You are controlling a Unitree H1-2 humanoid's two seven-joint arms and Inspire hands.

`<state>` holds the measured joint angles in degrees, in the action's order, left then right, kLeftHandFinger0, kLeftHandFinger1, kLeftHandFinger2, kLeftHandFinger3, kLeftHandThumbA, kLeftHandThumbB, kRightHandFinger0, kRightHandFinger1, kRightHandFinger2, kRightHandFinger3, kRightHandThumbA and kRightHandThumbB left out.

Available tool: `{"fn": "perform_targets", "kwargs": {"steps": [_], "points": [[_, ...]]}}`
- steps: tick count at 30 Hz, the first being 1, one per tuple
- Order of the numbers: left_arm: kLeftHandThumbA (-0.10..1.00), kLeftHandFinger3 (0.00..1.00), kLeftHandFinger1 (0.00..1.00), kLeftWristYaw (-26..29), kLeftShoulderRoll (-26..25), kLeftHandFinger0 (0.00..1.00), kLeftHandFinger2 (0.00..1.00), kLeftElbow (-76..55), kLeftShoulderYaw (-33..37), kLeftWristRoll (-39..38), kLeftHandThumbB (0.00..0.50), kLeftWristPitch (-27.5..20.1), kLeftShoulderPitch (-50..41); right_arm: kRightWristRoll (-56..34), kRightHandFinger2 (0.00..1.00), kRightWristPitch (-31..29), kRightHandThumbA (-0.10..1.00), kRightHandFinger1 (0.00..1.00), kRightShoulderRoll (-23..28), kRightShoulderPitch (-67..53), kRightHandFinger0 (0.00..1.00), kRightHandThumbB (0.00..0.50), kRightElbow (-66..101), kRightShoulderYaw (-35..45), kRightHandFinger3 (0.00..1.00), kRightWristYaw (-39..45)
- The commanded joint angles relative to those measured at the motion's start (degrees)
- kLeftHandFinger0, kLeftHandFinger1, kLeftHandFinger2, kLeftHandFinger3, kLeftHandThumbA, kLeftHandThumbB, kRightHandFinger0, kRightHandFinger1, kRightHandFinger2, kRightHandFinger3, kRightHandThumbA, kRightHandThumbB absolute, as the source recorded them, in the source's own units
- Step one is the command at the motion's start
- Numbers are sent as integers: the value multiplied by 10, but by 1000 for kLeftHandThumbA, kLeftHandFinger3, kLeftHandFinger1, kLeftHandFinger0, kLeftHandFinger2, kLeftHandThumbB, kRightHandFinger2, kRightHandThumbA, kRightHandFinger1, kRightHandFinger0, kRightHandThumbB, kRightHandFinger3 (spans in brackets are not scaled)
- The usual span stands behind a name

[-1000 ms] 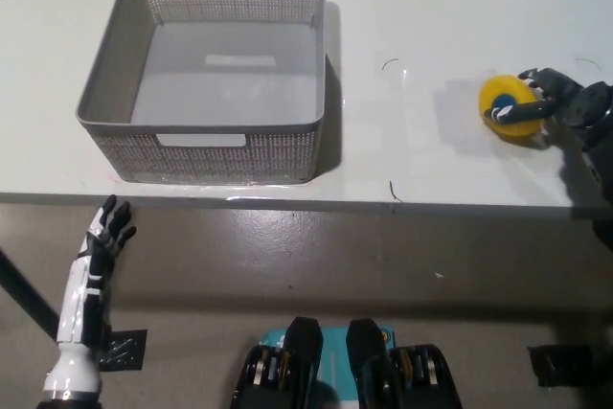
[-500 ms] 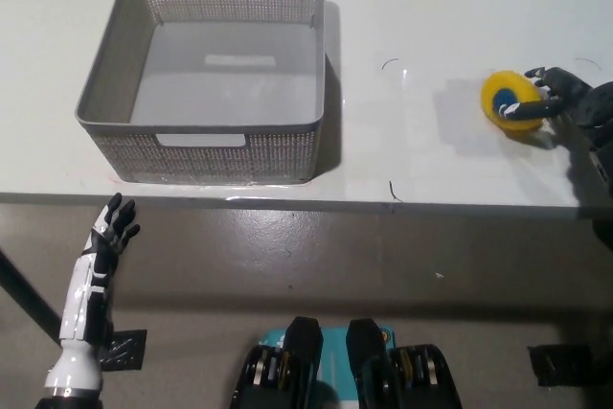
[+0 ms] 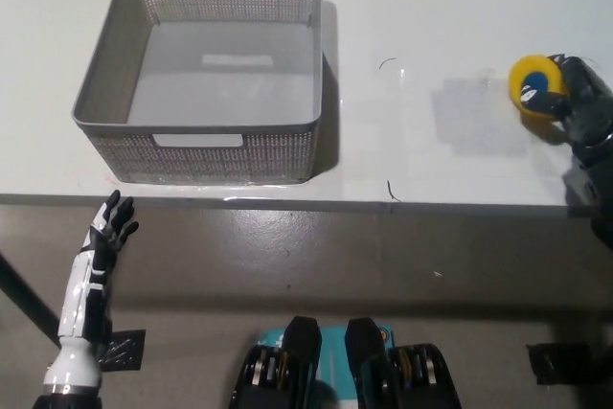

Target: Use the right hand to pick up a yellow duck toy and place it into a container on the left hand side

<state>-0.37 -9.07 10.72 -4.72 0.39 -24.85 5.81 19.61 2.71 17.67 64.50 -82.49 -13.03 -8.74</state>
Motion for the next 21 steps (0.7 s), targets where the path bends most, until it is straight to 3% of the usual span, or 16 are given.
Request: {"fn": "perform_targets", "kwargs": {"steps": [1,2,4,6,9,11,12,14,16,18,21], "points": [[1000,1000,1000,-6,-15,1000,1000,-4,-3,-4,500,-13,21,-17,376,-18,-100,361,6,11,252,222,-4,14,364,-68],[1000,1000,1000,-6,-16,1000,1000,-3,-4,-3,500,-14,21,-19,343,-25,-100,362,5,13,268,219,-3,16,245,-75],[1000,1000,1000,-5,-15,1000,1000,-3,-4,-4,500,-13,21,-20,310,-31,-100,339,3,14,260,220,-3,17,242,-80],[1000,1000,1000,-4,-16,1000,1000,-5,-5,-2,500,-15,19,-24,179,-46,-100,200,-1,17,128,223,0,22,163,-92],[1000,1000,1000,-6,-18,1000,1000,-3,-5,-2,500,-19,18,-29,106,-64,-100,60,-6,26,9,221,2,27,143,-105],[1000,1000,1000,-2,-17,1000,1000,-6,-5,6,500,-16,18,-36,217,-80,-100,37,-9,36,0,231,5,35,282,-112],[1000,1000,1000,-2,-17,1000,1000,-5,-6,6,500,-16,18,-45,348,-94,-100,21,-12,44,0,236,9,45,377,-114],[1000,1000,1000,-1,-16,1000,1000,-6,-6,7,500,-16,17,-49,651,-102,-100,122,-14,53,0,228,12,51,530,-118],[1000,1000,1000,0,-15,1000,1000,-6,-7,7,500,-15,18,-47,754,-102,-100,207,-17,62,0,221,13,52,573,-123],[1000,1000,1000,-1,-16,1000,1000,-7,-7,9,500,-15,17,-49,772,-113,-100,276,-22,77,0,199,19,57,608,-129],[1000,1000,1000,0,-15,1000,1000,-9,-7,10,500,-15,14,-59,786,-126,-100,354,-32,97,0,206,29,70,686,-134]]}}
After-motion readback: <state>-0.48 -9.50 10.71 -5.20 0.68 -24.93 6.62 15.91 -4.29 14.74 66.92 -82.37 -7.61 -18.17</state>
